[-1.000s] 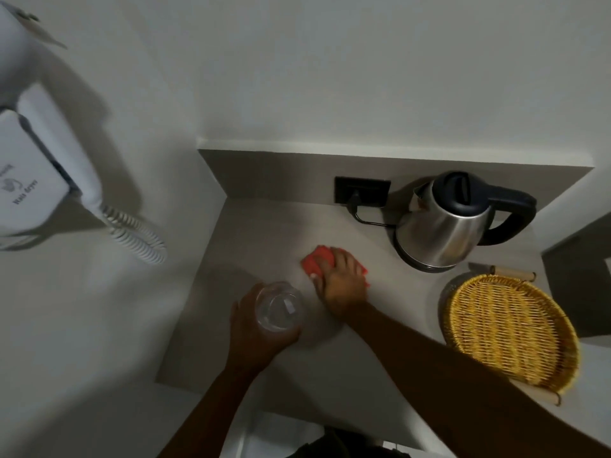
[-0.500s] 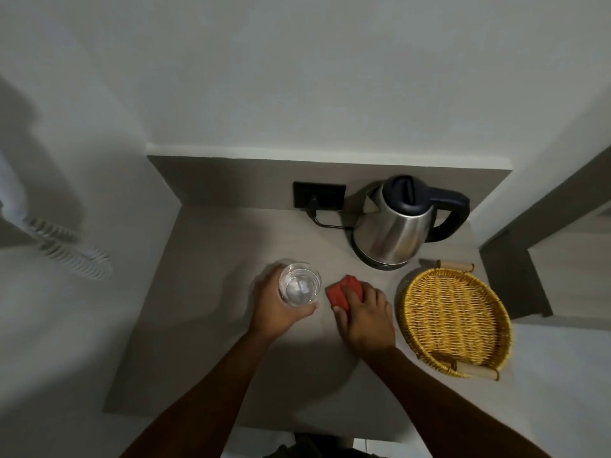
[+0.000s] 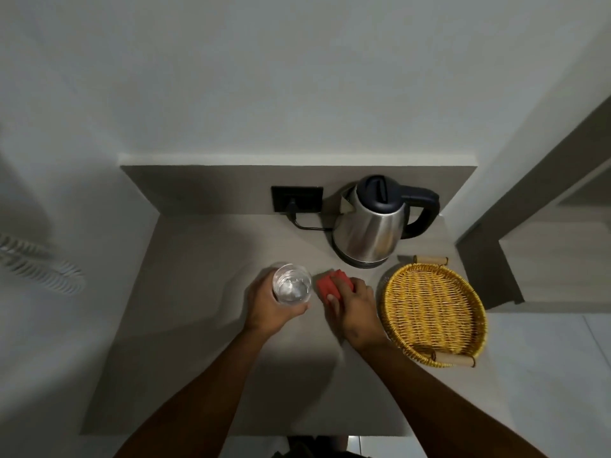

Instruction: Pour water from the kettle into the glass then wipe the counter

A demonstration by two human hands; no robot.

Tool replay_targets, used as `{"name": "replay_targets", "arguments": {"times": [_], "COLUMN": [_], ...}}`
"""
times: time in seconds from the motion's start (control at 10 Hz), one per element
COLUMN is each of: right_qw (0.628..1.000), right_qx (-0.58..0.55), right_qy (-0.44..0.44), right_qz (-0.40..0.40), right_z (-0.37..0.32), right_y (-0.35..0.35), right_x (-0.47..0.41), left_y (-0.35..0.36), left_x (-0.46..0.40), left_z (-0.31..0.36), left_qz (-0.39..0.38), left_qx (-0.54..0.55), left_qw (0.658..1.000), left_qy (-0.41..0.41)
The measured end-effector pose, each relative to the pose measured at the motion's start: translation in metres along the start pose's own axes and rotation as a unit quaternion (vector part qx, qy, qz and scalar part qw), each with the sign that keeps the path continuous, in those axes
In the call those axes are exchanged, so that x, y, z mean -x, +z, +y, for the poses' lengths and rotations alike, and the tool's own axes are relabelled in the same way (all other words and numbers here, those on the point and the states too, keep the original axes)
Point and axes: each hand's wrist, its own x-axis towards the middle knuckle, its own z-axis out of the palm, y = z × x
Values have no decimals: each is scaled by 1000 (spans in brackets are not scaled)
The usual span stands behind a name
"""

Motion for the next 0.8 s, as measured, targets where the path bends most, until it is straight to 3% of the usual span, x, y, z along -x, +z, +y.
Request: {"name": "replay_targets", "arguments": {"times": [0.1,0.2,0.3,0.4,0.7,0.8], "right_qw": [990,970,962,964,968,978], "right_qx": [-81,-67,-31,20,56,55], "right_qy": [35,120,222,259,241,176], "right_qz": [110,198,154,64,43,95], "right_z": [15,44,70,85,83,68], "right_y": [-25,-47,-56,-51,-52,-59], "right_x": [4,7,4,2,3,4], "left_y": [1,3,0,0,-2,-10], "left_x": [-2,1,2,2,-1,1], "left_z": [-5,-10,-8,-9,-12,-1], "left_qz": [-11,-26,-42,-55,-104,-81], "left_qx": [0,-2,-20,-33,-21,0], "left_qw": [1000,1000,999,997,993,996], "left_qy": [0,-18,-26,-33,-45,-47]}}
